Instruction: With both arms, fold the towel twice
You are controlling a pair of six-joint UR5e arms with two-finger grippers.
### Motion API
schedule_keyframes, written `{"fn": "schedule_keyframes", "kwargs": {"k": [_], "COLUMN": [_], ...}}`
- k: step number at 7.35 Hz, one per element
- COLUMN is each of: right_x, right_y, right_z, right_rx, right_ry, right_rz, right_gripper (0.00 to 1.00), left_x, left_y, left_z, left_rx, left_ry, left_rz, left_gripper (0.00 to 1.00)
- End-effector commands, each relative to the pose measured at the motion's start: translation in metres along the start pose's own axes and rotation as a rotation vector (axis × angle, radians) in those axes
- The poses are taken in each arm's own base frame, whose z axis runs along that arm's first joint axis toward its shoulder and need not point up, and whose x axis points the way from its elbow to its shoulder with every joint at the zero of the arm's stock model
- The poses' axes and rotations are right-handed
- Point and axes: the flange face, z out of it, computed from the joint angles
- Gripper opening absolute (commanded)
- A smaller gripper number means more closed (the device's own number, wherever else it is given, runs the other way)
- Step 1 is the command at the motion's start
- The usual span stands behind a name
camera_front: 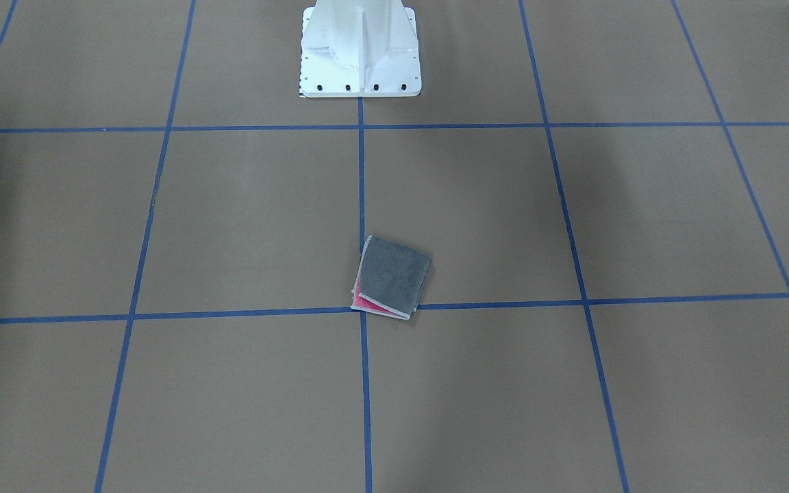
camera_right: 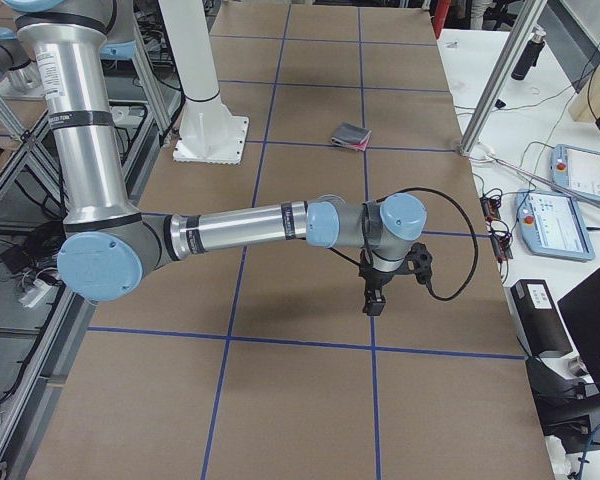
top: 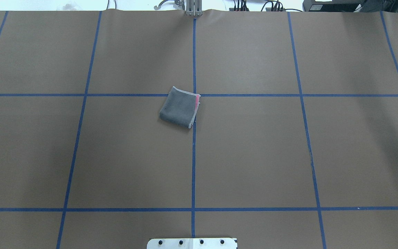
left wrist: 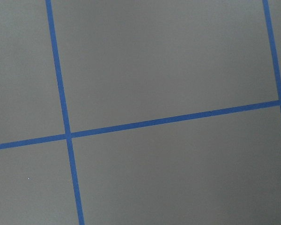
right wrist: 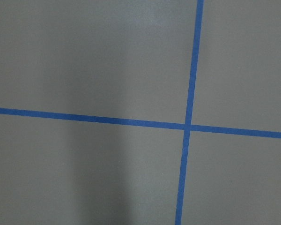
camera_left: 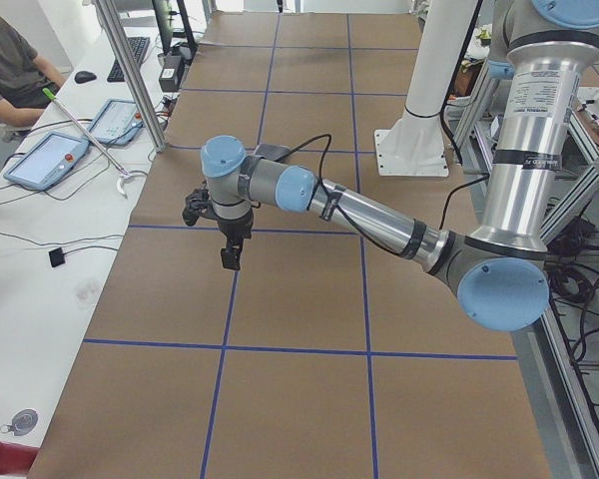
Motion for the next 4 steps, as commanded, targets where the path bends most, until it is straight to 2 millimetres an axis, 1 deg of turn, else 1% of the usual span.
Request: {"fn": "schedule_keyframes", "kwargs": {"k": [1,2,3,4], "right_x": [0.008,0.009,0.004,-0.014], "right_y": [0.060,0.064,0.092,0.131], "right_z": [0.012,0.011,0.005,-0.015], "right_rx": [-0.019,-0.020,-0.025,-0.040], "right_ry": [-0.006,-0.006,-0.004,0.003], "right_rz": [0.026,0.033,0.040,0.065], "right_gripper": [1.00,1.00,1.00,1.00], "left_x": [0.002,0.000,-0.005,-0.011], "left_y": [0.001,0.002,0.001,0.000], "left_z": [-0.007,-0.007,0.001,0.007], "left_rx": [0.013,0.012,-0.004,-0.017], "left_ry": [0.001,0.002,-0.001,0.000], "left_rz": [0.003,-0.001,-0.014,-0.025], "left_gripper": [1.00,1.00,1.00,1.00]}}
